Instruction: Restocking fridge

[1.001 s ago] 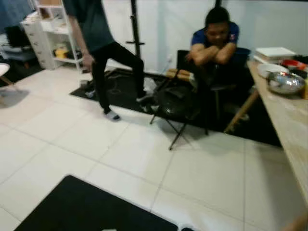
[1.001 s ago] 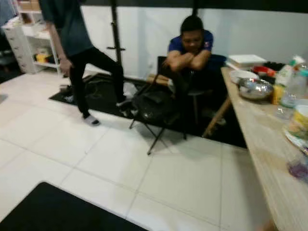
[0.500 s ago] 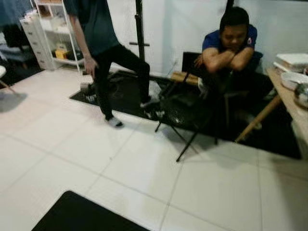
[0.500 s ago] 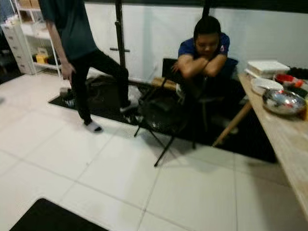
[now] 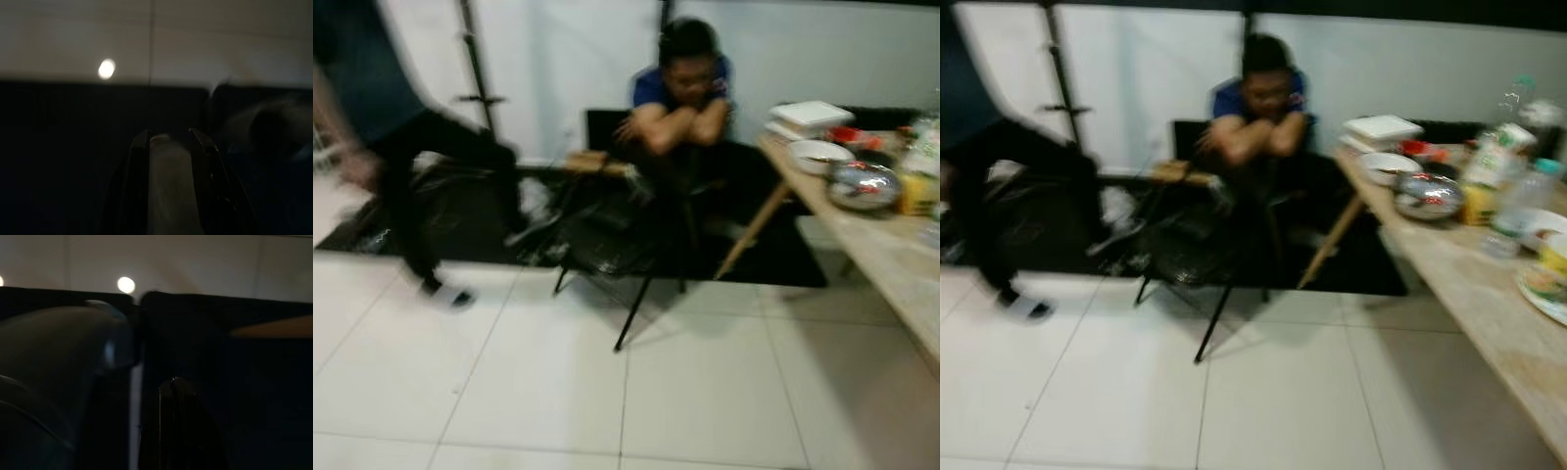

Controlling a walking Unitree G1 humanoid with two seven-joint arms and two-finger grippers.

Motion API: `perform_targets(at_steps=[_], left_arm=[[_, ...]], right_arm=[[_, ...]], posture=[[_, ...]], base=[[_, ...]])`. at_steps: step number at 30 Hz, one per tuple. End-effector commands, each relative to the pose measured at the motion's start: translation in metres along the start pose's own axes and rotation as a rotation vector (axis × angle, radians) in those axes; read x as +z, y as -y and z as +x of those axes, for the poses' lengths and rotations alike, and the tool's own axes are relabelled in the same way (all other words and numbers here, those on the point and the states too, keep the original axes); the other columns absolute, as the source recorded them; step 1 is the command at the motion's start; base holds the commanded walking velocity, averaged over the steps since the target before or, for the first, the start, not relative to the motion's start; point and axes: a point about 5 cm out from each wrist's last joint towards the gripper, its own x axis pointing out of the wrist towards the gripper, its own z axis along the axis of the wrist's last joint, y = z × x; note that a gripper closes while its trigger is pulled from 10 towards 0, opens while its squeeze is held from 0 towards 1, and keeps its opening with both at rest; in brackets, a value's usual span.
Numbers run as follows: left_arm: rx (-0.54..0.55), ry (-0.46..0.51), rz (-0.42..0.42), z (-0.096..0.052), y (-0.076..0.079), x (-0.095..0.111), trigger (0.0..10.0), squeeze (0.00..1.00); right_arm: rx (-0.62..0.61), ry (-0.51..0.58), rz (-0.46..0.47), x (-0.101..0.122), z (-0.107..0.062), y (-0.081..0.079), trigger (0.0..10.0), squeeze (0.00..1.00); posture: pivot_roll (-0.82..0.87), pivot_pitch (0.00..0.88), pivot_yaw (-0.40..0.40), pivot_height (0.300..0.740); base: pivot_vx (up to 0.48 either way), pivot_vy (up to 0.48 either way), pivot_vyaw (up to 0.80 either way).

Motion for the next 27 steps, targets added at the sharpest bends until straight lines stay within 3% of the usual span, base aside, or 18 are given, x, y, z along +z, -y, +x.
perform_targets(at_steps=[1,18,27], left_arm=[[0.013,-0.045,-0.007,-0.0035,-0.0031,-0.0139,10.0,0.0],[0.015,-0.048,-0.011,-0.0038,-0.0041,-0.0143,10.0,0.0],[0.022,-0.026,-0.028,-0.0036,-0.0053,-0.0107,10.0,0.0]], right_arm=[[0.012,0.011,-0.005,0.0043,0.0016,-0.0055,10.0,0.0],[0.003,0.002,0.009,0.0028,0.0017,-0.0059,10.0,0.0],[0.002,0.002,0.019,0.0022,0.0018,-0.0062,10.0,0.0]], posture=[[-0.07,0.0,0.013,0.74],[-0.07,0.0,0.016,0.74],[-0.07,0.0,0.016,0.74]], base=[[0.398,0.0,-0.78],[0.379,0.0,-0.77],[0.0,0.0,-0.77]])
